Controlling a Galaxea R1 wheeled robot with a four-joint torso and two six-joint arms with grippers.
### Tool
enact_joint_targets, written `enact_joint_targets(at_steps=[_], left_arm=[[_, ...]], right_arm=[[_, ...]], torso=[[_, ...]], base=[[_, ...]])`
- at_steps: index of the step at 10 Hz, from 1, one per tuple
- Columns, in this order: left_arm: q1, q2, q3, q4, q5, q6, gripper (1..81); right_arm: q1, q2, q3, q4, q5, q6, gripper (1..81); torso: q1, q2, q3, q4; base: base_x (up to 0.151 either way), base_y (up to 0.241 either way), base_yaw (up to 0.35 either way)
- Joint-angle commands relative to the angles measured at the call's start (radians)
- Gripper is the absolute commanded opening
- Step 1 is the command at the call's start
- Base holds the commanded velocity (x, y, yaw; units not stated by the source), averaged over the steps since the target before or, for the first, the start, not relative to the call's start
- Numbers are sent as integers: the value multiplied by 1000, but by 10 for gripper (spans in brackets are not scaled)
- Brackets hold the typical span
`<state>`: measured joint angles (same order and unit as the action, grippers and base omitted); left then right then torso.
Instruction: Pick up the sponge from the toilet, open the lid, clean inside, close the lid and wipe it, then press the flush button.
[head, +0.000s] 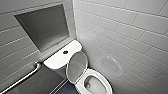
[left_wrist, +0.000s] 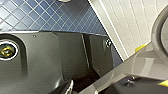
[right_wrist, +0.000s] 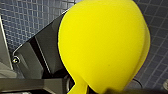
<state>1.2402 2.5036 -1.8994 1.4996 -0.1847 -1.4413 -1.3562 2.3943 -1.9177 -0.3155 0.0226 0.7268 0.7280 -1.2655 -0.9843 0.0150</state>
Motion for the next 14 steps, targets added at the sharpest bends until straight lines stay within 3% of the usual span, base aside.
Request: enact_joint_targets(at_steps=[1,5,6,7,8,10,14], left_arm=[[-116,-50,-7,-19,-13,-75,811],[-264,-63,-7,-21,-22,-209,811],[-294,-72,-6,-21,-39,-249,811],[-323,-80,-12,-21,-68,-291,811],[-350,-90,-14,-19,-75,-345,811],[-400,-95,-15,-30,-73,-444,811],[-504,-89,-93,-147,-75,-636,811]], right_arm=[[-73,15,-32,-7,25,-61,10],[-166,59,-99,-16,146,-76,10],[-182,73,-125,-16,157,-76,10],[-191,85,-145,-16,162,-76,10],[-197,99,-158,-17,166,-76,10],[-217,111,-162,-33,194,-76,10],[-254,150,-207,-46,246,-76,10]], torso=[[0,0,-2,0],[-2,0,19,0],[-2,0,94,0],[-2,0,114,0],[-2,0,44,0],[-3,-1,89,0],[-3,-1,95,0]], base=[[0,0,0],[0,0,0],[0,0,0],[0,0,0],[0,0,0],[0,0,0],[0,0,0]])
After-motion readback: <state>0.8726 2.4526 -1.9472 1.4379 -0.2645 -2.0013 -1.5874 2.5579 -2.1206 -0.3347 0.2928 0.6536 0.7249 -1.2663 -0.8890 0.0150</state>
